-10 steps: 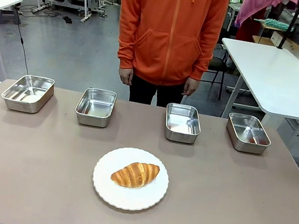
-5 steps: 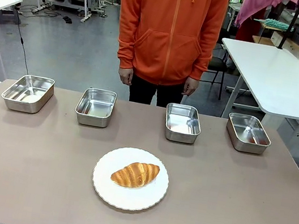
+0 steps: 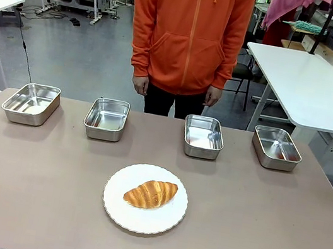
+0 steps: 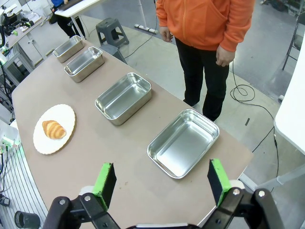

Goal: Place the bread in the container.
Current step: Place the Butter Roll into the Airtight Container indicated by the human.

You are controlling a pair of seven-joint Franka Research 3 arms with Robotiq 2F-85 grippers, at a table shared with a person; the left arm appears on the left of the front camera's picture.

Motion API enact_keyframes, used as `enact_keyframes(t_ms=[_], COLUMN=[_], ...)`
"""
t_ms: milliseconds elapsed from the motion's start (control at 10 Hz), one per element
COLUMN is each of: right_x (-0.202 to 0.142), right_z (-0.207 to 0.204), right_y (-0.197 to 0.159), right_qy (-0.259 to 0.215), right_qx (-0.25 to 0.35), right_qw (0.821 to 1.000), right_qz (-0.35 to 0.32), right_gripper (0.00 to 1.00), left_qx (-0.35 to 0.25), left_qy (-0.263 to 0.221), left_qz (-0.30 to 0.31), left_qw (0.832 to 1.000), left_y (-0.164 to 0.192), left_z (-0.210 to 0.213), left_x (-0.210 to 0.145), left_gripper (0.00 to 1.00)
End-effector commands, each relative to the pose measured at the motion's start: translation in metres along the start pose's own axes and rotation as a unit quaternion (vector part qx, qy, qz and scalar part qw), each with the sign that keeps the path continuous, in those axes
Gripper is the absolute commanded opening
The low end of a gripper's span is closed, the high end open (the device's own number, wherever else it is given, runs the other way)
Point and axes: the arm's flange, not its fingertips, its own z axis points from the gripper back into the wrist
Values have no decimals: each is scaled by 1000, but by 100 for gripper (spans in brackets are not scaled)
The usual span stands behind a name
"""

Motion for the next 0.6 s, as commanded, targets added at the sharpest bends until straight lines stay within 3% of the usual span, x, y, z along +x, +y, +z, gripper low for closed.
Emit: enact_keyframes(t_ms=[0, 500], right_x=[2, 2], right_z=[-1, -1], right_y=[-1, -1], right_qy=[-10, -10], right_qx=[2, 2], right_qw=[1000, 1000], right_qz=[1, 1], right_gripper=[100, 100], left_qx=[-1, -1], left_qy=[-1, -1], left_qz=[-3, -3], left_qw=[1000, 1000], left_y=[-1, -1], left_z=[0, 0], left_x=[1, 1], left_gripper=[100, 100])
